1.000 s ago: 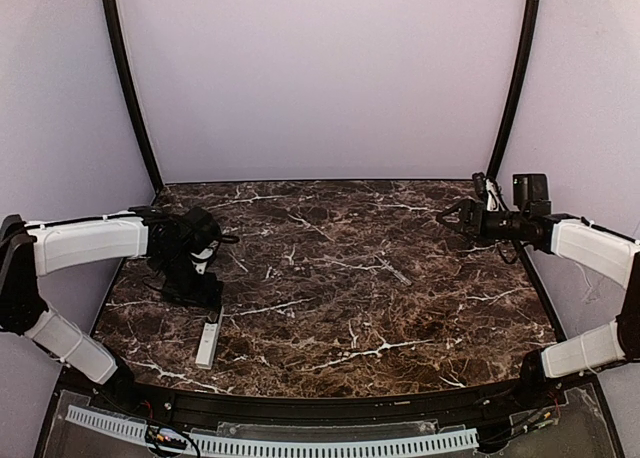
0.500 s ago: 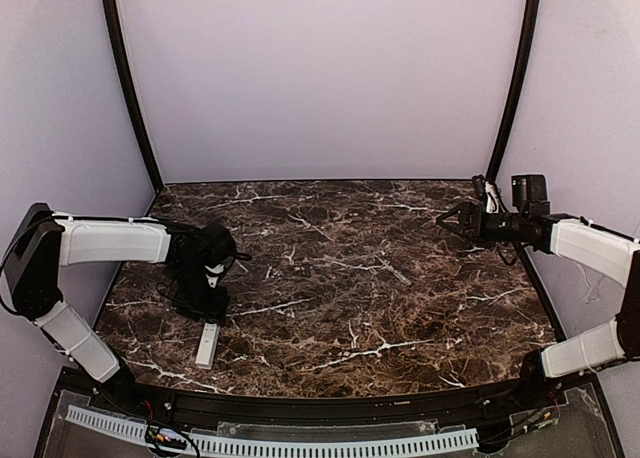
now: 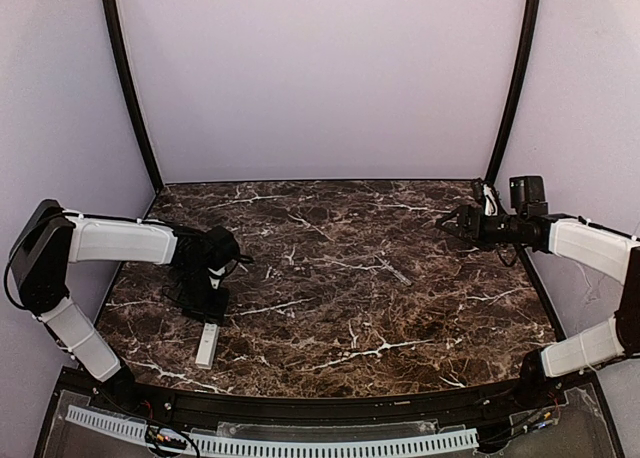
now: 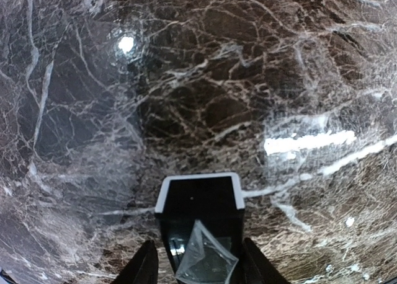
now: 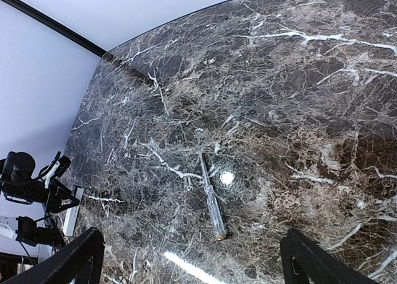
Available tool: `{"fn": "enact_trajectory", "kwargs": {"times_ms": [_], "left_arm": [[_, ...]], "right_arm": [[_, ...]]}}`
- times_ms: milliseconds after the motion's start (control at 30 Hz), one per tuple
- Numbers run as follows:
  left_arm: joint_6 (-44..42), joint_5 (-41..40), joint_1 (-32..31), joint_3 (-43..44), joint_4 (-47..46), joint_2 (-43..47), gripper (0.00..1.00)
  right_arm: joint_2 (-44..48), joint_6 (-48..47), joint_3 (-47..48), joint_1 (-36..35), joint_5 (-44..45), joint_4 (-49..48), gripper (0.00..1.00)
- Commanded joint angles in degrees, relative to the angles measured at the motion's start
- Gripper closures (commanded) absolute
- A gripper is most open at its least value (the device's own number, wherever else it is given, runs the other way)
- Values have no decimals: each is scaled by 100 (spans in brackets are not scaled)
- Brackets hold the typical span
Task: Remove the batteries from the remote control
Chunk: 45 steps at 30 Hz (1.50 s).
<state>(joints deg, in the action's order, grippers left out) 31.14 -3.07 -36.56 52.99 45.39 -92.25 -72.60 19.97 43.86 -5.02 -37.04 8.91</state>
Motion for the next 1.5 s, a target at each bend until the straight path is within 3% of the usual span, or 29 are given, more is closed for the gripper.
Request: {"fn": "enact_trajectory", "kwargs": {"times_ms": [0,100,167,500,1033,1467], "left_arm": [[49,-89,-26,-118,4,-45,58],[63,-82,-25,-131,-1,-21,65],[80,-73,-22,-129,-17,24,78],[-31,67,-25,53,-113,454,98],[-378,1073,-25,347,-1162,1279,100],[-407,2561,-27,418,-3013,1517,100]], "right_arm": [[-94,-73,27,-52,76,-30,1],[-122,-71,35,-53,59,-30,1],[-123,-64,35,-59,48,-31,2],[-64,-16,0,-104,19,-53,1],[390,316,-290,-523,-687,-935,2],[692,670,-534,-1907,-1019,-2498,2]]}}
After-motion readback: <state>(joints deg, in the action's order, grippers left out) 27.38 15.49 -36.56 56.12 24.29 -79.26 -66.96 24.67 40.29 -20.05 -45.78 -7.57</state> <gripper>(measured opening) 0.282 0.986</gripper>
